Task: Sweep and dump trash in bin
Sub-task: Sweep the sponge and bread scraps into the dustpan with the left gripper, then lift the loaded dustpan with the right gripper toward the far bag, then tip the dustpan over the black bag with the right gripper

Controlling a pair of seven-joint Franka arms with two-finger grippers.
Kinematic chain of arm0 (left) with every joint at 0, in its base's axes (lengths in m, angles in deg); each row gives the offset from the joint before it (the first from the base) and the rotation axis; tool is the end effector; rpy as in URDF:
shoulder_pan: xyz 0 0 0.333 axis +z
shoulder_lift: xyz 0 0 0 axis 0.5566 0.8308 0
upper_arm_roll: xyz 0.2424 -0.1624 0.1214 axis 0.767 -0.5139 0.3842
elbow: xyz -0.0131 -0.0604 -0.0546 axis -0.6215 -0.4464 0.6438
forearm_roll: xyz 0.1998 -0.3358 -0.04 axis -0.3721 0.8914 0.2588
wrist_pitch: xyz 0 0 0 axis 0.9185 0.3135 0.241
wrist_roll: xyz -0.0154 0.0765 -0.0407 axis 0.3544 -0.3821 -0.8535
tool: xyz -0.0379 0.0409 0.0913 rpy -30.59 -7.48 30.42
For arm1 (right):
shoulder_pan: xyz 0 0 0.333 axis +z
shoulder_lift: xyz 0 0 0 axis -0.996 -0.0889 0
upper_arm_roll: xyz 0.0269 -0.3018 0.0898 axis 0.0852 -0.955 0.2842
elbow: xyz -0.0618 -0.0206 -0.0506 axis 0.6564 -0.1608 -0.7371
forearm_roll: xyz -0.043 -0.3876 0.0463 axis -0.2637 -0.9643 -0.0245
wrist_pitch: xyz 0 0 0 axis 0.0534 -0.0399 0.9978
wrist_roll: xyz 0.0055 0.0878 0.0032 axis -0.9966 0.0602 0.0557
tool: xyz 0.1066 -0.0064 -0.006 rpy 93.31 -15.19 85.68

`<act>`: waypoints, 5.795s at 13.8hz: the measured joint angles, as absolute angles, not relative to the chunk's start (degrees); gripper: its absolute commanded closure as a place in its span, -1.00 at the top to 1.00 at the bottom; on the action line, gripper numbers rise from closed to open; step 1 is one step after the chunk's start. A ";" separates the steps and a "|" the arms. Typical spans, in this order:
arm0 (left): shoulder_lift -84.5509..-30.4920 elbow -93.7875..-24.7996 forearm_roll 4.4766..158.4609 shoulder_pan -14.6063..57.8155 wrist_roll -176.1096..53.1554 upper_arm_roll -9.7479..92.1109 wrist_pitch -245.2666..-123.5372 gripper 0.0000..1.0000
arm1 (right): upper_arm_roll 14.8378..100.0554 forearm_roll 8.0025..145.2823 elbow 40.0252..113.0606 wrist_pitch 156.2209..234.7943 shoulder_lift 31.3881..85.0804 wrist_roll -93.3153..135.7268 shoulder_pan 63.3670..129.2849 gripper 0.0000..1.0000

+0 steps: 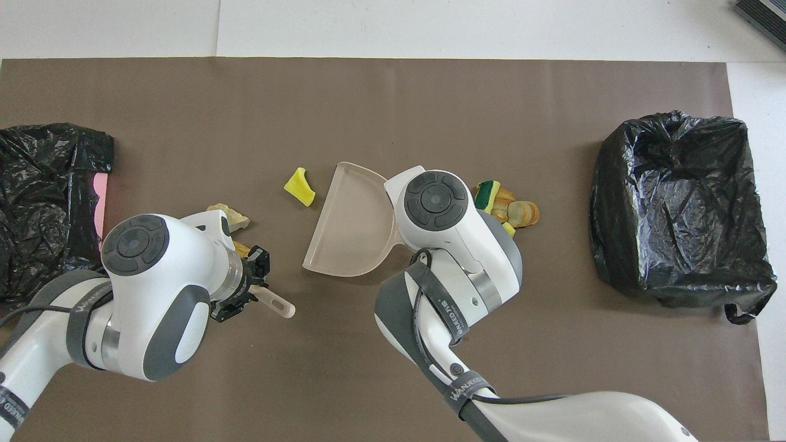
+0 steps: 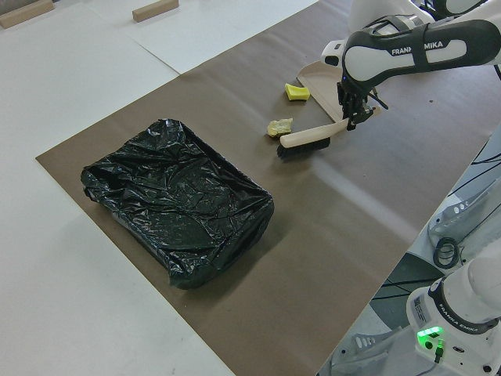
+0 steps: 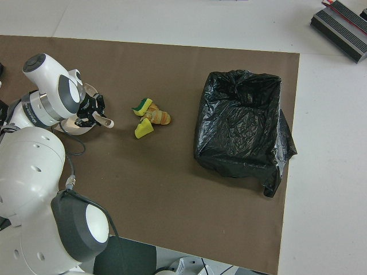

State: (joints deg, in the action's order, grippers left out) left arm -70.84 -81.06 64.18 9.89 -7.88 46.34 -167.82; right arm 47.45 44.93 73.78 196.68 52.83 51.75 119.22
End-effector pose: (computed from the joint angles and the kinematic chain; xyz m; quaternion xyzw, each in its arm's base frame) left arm 0.4576 -0.1895 0.3699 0.8971 0.4351 -0.0769 0.0046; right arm 0.5463 0.3368 0.3589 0.8144 0.5795 -0.0267 0.0155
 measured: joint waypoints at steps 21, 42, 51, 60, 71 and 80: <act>-66.79 -69.35 71.63 -0.16 -59.29 45.18 -161.24 -1.00 | 47.46 44.94 73.78 196.62 52.82 50.53 119.32 -1.00; -51.55 -58.14 60.64 9.28 -82.34 44.47 -160.78 -1.00 | 47.47 44.94 73.80 196.62 52.82 48.85 119.63 -1.00; -54.98 -58.94 64.22 8.44 -80.80 46.31 -155.96 -1.00 | 47.19 44.94 73.64 196.26 52.97 48.81 119.39 -1.00; -62.32 -70.49 63.11 -0.57 -56.45 45.49 -164.95 -1.00 | 46.43 44.78 72.84 180.83 66.79 57.86 103.32 -1.00; -76.73 -87.92 62.77 -30.57 -15.38 42.68 -168.25 -1.00 | 45.84 32.47 73.10 177.28 73.46 86.36 73.89 -1.00; -74.91 -91.30 62.34 -35.79 -11.85 42.84 -173.30 -0.30 | 46.81 9.34 75.63 186.61 72.07 105.86 72.08 -1.00</act>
